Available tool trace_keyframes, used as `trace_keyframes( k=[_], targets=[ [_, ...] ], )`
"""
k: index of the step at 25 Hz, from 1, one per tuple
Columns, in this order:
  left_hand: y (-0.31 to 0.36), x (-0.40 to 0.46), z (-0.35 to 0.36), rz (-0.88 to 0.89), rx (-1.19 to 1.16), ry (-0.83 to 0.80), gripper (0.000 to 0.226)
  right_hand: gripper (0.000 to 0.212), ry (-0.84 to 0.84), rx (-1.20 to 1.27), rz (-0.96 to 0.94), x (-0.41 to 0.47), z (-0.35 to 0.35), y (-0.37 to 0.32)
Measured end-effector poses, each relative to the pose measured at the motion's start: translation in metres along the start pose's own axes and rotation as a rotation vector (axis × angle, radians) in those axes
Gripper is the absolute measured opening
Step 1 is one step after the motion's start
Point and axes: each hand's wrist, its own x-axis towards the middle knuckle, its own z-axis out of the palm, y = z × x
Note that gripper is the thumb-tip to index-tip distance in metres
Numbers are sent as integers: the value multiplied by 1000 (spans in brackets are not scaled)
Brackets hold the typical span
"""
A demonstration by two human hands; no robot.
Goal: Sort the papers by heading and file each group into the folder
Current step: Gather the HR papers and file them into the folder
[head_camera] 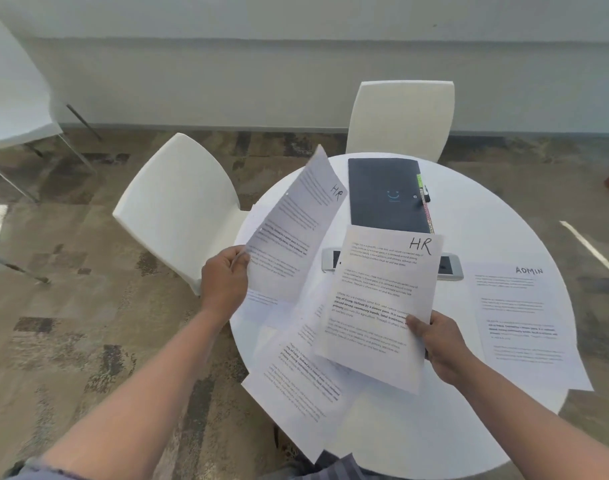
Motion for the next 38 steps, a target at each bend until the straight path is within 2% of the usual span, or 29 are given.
trace_keyframes(
  k=[5, 9, 17, 24, 30, 34, 38],
  targets=[
    [45, -47, 29, -57, -211, 17, 18, 13, -17, 62, -34, 7, -45, -6],
    [55, -77, 64, -187, -358, -82, 14, 14, -60, 134, -46, 8, -83, -11],
    [57, -139, 126, -397, -298, -210, 18, 22, -270, 254, -102, -3, -142, -31],
    [73, -155, 129, -442, -221, -481, 31, 28, -474, 290, -73, -13, -156, -35],
    [74, -150, 130, -479, -396, -417, 35, 33, -633, 275, -9, -23, -160, -33],
    [76, -164, 147, -474, -396, -469, 27, 41, -736, 259, 16, -28, -159, -28],
    [76, -175, 162, -482, -405, -450, 28, 47, -758, 262, 42, -33, -159, -28]
  ],
)
